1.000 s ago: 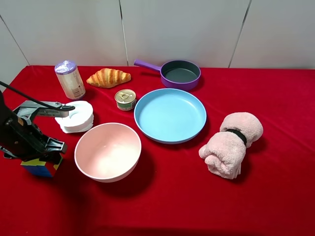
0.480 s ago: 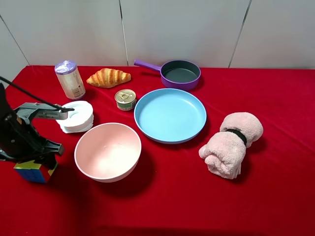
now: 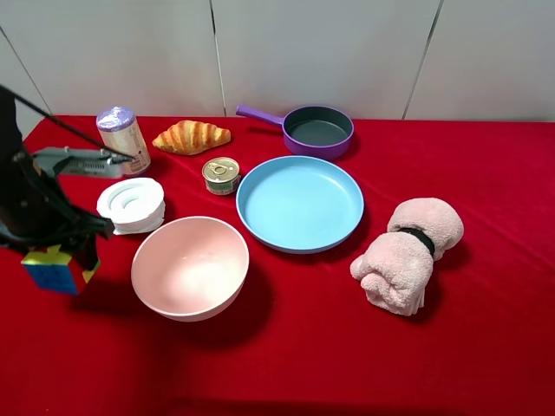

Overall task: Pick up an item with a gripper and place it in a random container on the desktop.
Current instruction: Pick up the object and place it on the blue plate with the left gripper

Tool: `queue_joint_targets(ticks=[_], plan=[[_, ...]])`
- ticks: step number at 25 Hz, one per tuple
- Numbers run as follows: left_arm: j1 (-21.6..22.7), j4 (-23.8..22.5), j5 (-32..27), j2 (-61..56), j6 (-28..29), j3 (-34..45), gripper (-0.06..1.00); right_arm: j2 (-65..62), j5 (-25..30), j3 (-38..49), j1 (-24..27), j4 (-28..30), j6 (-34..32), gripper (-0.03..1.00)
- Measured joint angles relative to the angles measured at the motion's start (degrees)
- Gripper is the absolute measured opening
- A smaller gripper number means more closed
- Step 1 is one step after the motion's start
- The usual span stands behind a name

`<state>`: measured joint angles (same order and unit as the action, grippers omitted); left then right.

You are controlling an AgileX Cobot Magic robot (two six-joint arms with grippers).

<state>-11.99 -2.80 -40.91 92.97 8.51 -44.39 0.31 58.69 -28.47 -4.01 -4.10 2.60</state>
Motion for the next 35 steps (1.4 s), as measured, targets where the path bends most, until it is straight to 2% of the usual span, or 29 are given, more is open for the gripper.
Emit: queue_joint_targets(ticks=[5, 9, 13, 20, 26, 35], plan=[[0.00, 0.05, -7.72, 0.01, -0.72, -5.63, 0.57, 0.00, 0.00, 0.00, 0.00, 0.00, 0.00, 0.69], [-0.58, -0.06, -10.44, 0.06, -0.95, -9.24, 0.57, 0.00, 0.00, 0.00, 0.00, 0.00, 0.00, 0.69], [-3.01, -0.39, -11.83, 0.06, -1.10, -12.60, 0.57, 0.00, 0.00, 0.00, 0.00, 0.00, 0.00, 0.69], [-8.13, -0.61, -11.89, 0.06, -1.10, -16.66, 0.57, 0.00, 0.00, 0.00, 0.00, 0.00, 0.00, 0.69], [-14.22, -0.61, -11.55, 0.06, -1.10, -19.32, 0.57, 0.00, 0.00, 0.00, 0.00, 0.00, 0.00, 0.69], [-20.46, -0.56, -3.42, 0.06, -2.04, -19.93, 0.57, 0.00, -0.02, 0.00, 0.00, 0.00, 0.00, 0.69]])
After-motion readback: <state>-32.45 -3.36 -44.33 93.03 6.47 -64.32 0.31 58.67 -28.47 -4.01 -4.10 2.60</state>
